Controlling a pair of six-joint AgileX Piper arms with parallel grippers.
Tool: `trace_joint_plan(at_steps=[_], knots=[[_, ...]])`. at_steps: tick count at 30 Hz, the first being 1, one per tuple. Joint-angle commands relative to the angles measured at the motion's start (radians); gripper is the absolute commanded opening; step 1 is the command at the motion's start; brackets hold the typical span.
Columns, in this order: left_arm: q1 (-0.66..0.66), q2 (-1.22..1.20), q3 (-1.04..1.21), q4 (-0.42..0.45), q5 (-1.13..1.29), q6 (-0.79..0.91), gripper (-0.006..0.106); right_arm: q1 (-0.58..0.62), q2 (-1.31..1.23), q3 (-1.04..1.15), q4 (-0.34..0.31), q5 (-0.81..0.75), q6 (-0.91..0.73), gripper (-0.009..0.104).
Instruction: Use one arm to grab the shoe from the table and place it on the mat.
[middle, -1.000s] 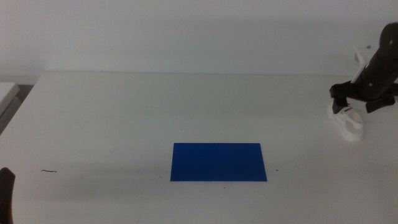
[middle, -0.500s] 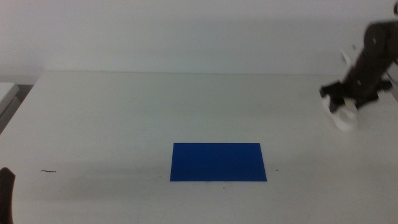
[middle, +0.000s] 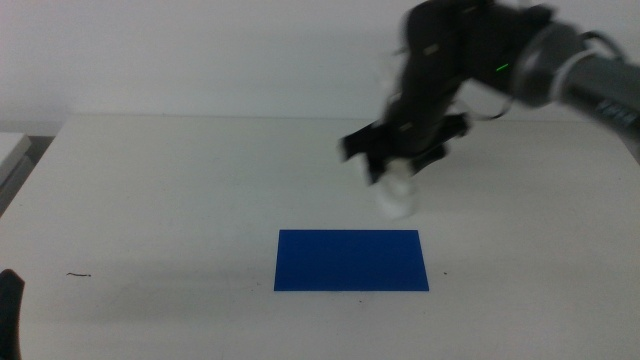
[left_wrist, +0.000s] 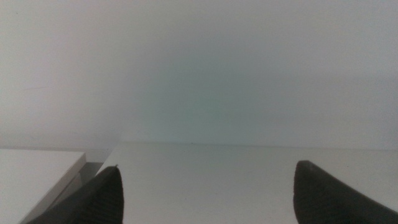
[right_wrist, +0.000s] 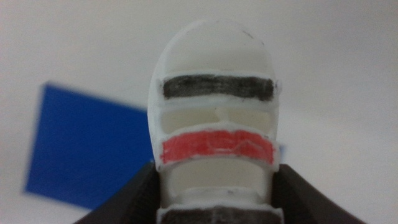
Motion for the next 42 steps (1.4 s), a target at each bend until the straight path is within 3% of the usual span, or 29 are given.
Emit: trace_joint_plan(at_steps=[1, 6, 13, 15, 17, 20, 23, 42], knots=[[0.0, -0.004, 0.0, 0.0, -0.011, -0.001, 0.094, 0.07, 0.002, -0.007, -0.033, 0.013, 0.05, 0.019], [0.0, -0.004, 0.0, 0.0, -0.011, -0.001, 0.094, 0.15, 0.034, -0.007, -0.06, 0.046, 0.112, 0.019], [0.0, -0.004, 0.0, 0.0, -0.011, -0.001, 0.094, 0.167, 0.084, -0.007, -0.107, 0.02, 0.082, 0.019], [0.0, -0.004, 0.0, 0.0, -0.011, -0.001, 0.094, 0.167, 0.086, -0.007, -0.118, -0.028, -0.021, 0.019], [0.0, -0.004, 0.0, 0.0, -0.011, -0.001, 0.094, 0.168, 0.088, -0.007, -0.104, -0.077, -0.242, 0.019], [0.0, -0.004, 0.0, 0.0, -0.011, -0.001, 0.094, 0.17, 0.09, -0.007, -0.026, -0.07, -0.688, 0.018], [0.0, -0.004, 0.0, 0.0, -0.011, -0.001, 0.094, 0.17, 0.094, -0.005, 0.029, -0.043, -0.961, 0.018], [0.0, -0.004, 0.0, 0.0, -0.011, -0.001, 0.094, 0.146, 0.162, -0.005, 0.022, -0.018, -1.002, 0.021]])
